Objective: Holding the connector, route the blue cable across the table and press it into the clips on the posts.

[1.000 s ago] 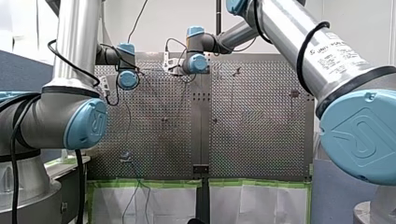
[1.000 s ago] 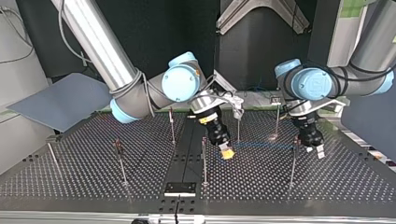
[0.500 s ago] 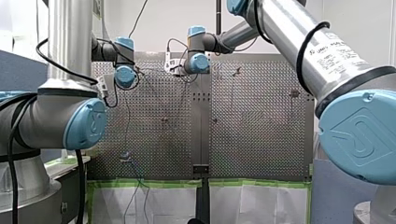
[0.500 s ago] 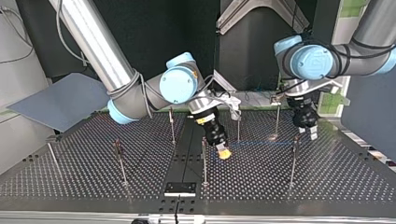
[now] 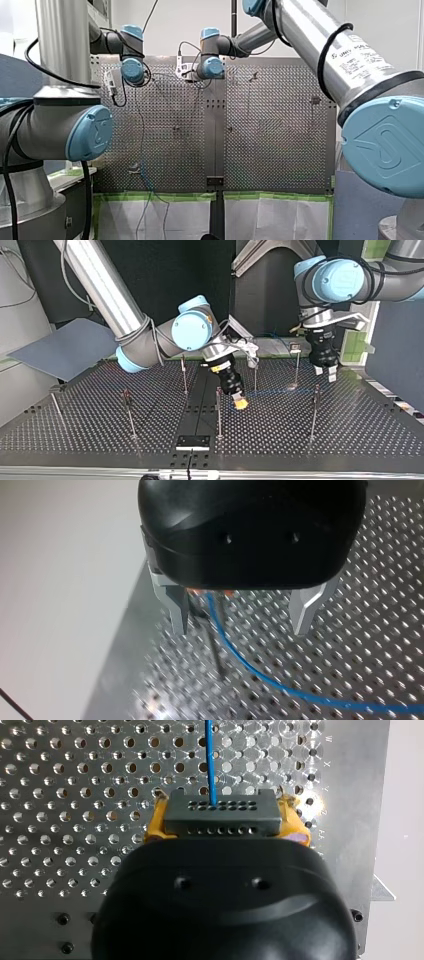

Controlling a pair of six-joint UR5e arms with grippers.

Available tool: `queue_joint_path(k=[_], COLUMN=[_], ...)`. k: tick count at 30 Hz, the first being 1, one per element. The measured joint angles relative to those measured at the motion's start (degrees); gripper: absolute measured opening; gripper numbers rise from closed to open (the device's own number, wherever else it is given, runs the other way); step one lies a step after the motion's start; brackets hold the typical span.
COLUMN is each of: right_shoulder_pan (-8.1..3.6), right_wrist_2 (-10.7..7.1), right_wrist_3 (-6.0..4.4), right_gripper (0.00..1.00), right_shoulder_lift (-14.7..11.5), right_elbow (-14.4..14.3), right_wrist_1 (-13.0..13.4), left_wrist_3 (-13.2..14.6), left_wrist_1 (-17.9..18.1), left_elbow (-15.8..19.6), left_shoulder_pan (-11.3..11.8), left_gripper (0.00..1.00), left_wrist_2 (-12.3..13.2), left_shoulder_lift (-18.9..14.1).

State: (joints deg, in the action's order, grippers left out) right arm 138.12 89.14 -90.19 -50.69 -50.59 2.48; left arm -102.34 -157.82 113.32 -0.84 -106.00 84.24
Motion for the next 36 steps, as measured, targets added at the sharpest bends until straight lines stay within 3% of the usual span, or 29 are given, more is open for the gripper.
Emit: queue_joint_path(k=[6,12,22,36], right_shoulder_pan=[0.0,-0.04,-0.08,-0.13], right_wrist_2=[0.01,0.03,0.08,0.02], right_wrist_3=[0.0,0.0,0.0,0.0], right_gripper=[0.0,0.0,0.0,0.0], right_shoulder_lift=[0.0,0.0,0.0,0.01], right_elbow=[-0.02,-0.01,0.0,-0.01], right_wrist_1=[-0.01,0.03,0.07,0.07], left_wrist_3=[2.98,4.16,7.2,10.31], left_wrist_1=[-0.25,-0.09,-0.3,-1.26], left_elbow=[0.03,-0.21,-3.45,-9.07], left_shoulder_pan=[-1.33,-2.06,-4.57,-5.42], left_gripper=[1.0,1.0,1.0,1.0], left_wrist_2=[1.49,3.0,6.5,3.39], left_shoulder_lift=[-3.46,-5.31,-1.45,5.14])
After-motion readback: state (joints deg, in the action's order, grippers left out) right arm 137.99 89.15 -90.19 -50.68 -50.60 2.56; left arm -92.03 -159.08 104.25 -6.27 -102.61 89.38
